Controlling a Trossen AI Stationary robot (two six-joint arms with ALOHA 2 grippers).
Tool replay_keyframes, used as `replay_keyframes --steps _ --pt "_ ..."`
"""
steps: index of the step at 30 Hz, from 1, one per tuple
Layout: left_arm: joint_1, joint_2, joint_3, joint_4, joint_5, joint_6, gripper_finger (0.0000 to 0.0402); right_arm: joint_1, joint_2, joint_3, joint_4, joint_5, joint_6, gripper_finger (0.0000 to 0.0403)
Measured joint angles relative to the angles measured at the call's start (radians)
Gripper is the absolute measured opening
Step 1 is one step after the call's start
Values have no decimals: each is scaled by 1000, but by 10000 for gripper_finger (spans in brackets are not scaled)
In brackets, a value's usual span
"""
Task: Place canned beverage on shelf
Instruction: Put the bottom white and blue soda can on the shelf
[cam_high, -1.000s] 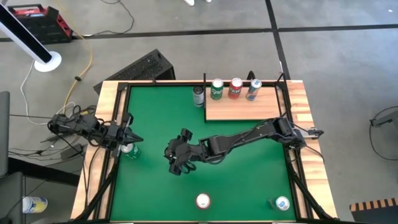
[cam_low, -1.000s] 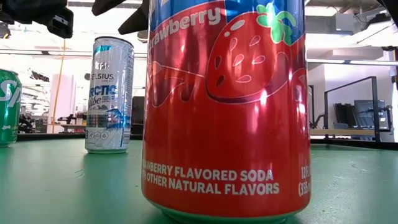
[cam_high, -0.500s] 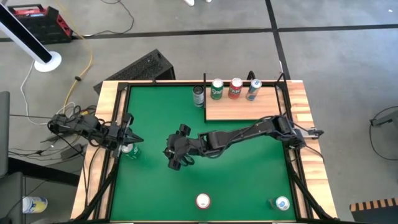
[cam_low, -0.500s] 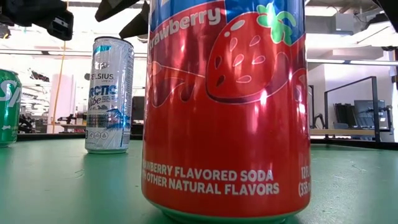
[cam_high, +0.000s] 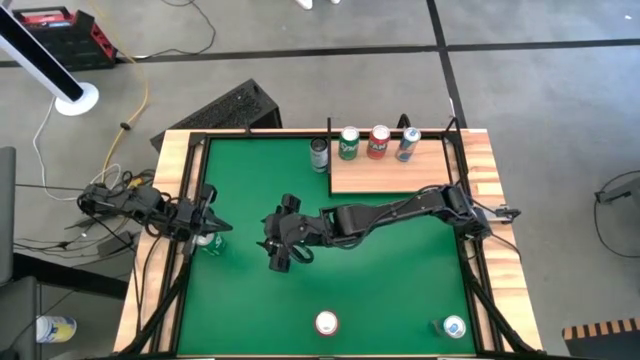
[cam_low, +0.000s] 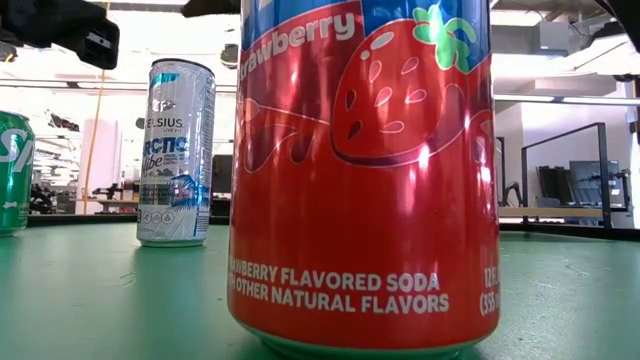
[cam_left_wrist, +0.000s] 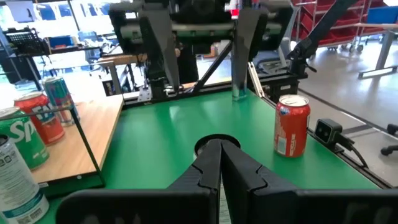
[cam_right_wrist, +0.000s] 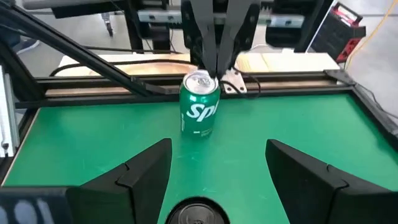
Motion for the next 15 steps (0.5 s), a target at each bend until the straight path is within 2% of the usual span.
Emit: replay_keyframes --steps 10,15 --pt "0 0 0 0 7 -7 0 6 0 64 -104 23 -47 287" --pt "0 0 0 -5 54 -8 0 4 0 93 -181 11 -50 287"
